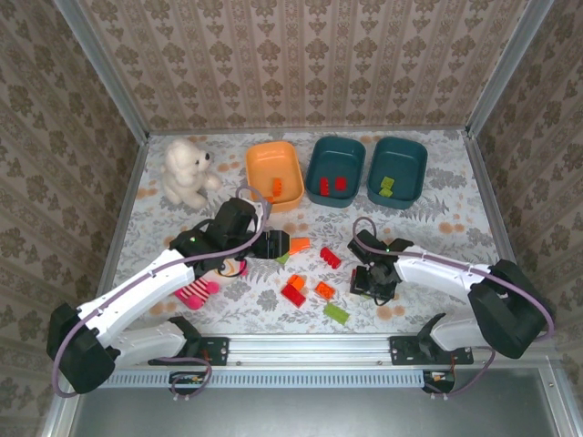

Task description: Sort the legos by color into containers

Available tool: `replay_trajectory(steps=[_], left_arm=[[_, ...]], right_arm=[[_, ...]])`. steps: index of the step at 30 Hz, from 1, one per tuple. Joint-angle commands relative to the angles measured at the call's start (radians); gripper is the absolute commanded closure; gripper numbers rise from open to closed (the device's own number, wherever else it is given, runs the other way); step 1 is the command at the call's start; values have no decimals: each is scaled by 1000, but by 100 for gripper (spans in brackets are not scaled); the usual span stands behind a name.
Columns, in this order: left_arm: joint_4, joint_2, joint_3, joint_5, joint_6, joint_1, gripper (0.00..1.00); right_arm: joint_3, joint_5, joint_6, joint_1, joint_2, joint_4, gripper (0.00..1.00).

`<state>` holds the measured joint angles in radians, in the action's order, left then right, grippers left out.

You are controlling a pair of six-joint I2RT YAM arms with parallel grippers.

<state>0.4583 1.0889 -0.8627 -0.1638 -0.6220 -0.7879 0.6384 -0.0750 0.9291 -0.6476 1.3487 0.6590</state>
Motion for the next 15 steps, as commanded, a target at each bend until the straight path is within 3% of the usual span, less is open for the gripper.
replay_trajectory(steps=[1,6,10,12,15], left_arm=[[-9,-21,10,-5,-10,-11,35],[-30,-21,13,-8,-24,-17,35],[-42,-9,-23,-8,-34,-20,35],[-54,11,-61,-10,-35,-19,35],[-77,70,-137,-16,-36,-19,34]], right_arm=[[5,13,21,3,13,-2,62],[40,31,5,3,-44,49,77],[154,79,-38,7,-123,192,78],[230,112,-83,43,-157,269,78],[368,139,-190,173,-169,337,77]])
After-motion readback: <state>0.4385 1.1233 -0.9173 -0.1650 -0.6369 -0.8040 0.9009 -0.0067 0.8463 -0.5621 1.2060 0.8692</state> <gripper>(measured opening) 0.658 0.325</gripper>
